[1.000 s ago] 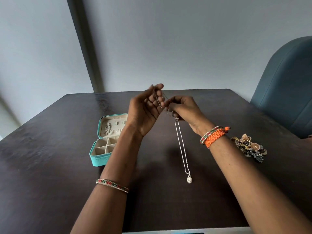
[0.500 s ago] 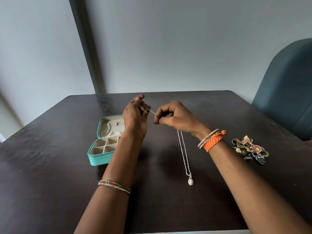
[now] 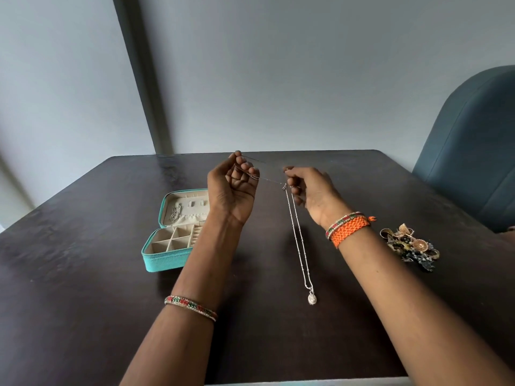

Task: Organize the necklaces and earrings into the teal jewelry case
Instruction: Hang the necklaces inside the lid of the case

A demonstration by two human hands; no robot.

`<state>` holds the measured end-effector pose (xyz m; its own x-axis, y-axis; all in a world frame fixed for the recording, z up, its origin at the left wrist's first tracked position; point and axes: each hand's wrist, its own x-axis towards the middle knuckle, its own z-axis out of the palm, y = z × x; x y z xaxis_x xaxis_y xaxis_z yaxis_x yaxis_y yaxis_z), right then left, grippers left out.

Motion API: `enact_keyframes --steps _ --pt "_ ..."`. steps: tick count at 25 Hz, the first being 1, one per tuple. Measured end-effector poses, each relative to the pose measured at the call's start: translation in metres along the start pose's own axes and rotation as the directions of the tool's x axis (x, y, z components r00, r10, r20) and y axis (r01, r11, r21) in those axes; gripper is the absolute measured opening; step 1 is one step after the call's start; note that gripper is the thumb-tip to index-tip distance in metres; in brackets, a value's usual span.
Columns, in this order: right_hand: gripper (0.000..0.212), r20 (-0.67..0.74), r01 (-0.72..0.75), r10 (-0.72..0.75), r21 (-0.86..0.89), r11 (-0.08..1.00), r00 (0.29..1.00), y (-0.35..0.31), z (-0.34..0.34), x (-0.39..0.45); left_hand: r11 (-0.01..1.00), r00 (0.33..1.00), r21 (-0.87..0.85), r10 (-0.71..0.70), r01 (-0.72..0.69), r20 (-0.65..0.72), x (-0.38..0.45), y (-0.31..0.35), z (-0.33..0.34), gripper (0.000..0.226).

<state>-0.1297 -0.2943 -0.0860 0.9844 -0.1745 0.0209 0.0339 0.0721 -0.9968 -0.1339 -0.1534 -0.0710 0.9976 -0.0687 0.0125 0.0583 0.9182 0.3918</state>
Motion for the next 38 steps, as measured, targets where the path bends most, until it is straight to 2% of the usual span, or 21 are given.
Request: enact_keyframes --steps 2,4,6,7,9,12,14,15,18,20,23,30,35,36,38 --pt "0.011 0.123 0.097 -0.077 -0.166 0.981 0.989 -0.002 0.003 -0.005 0.999 0.999 -0.021 0.048 -0.048 0.012 0.002 0.004 -0.003 0.017" --pt "0.014 0.369 0.295 -0.188 -0.257 0.920 0.910 -0.008 0.009 -0.014 0.998 0.998 0.030 0.057 -0.058 0.026 0.005 0.009 -0.007 0.026" --pt "0.014 0.497 0.443 -0.271 -0.269 0.855 0.824 -0.010 0.016 -0.021 0.990 0.999 0.139 0.024 -0.027 0.022 0.005 0.010 -0.010 0.034" --pt "0.013 0.483 0.479 -0.310 -0.277 0.833 0.819 -0.007 0.019 -0.021 0.983 1.000 0.184 0.002 -0.007 0.030 0.004 0.009 -0.010 0.034" --pt "0.015 0.370 0.495 -0.371 -0.336 0.801 0.852 0.001 0.023 -0.017 0.972 0.998 0.236 -0.038 0.025 0.048 0.002 0.005 -0.006 0.032" --pt "0.021 0.175 0.422 -0.385 -0.415 0.806 0.906 0.013 0.027 -0.011 0.959 0.998 0.284 -0.027 0.008 0.063 0.001 -0.002 -0.002 0.024" --pt "0.025 0.060 0.410 -0.432 -0.451 0.793 0.900 0.016 0.028 -0.012 0.952 0.997 0.305 -0.001 -0.022 0.076 0.001 -0.005 -0.001 0.020" --pt "0.026 0.035 0.430 -0.479 -0.503 0.750 0.877 0.016 0.028 -0.014 0.951 0.996 0.308 0.005 -0.031 0.085 0.002 -0.006 -0.001 0.019" --pt "0.020 0.051 0.460 -0.562 -0.638 0.618 0.826 0.014 0.026 -0.019 0.922 0.991 0.382 0.006 -0.056 0.132 0.001 -0.010 0.000 0.020" --pt "0.017 0.067 0.455 -0.564 -0.672 0.584 0.823 0.013 0.025 -0.020 0.884 0.988 0.463 -0.006 -0.069 0.157 -0.001 -0.014 0.001 0.020" --pt "0.015 0.079 0.445 -0.566 -0.709 0.547 0.821 0.012 0.023 -0.020 0.874 0.988 0.484 -0.032 -0.047 0.153 -0.004 -0.014 0.003 0.017" --pt "0.011 0.096 0.447 -0.669 -0.811 0.377 0.737 0.010 0.019 -0.024 0.854 0.991 0.517 -0.110 0.054 0.079 -0.003 -0.003 0.002 0.015" --pt "0.011 0.155 0.499 -0.683 -0.797 0.340 0.714 0.011 0.016 -0.019 0.756 0.990 0.643 -0.135 0.125 -0.033 -0.001 0.015 -0.003 0.019" --pt "0.011 0.217 0.545 -0.664 -0.768 0.337 0.716 0.011 0.015 -0.017 0.782 0.989 0.609 -0.140 0.135 -0.041 -0.001 0.017 -0.004 0.020" --pt "0.017 0.339 0.631 -0.625 -0.704 0.327 0.703 0.011 0.016 -0.016 0.893 0.992 0.433 -0.123 0.122 -0.027 0.000 0.020 -0.006 0.021"
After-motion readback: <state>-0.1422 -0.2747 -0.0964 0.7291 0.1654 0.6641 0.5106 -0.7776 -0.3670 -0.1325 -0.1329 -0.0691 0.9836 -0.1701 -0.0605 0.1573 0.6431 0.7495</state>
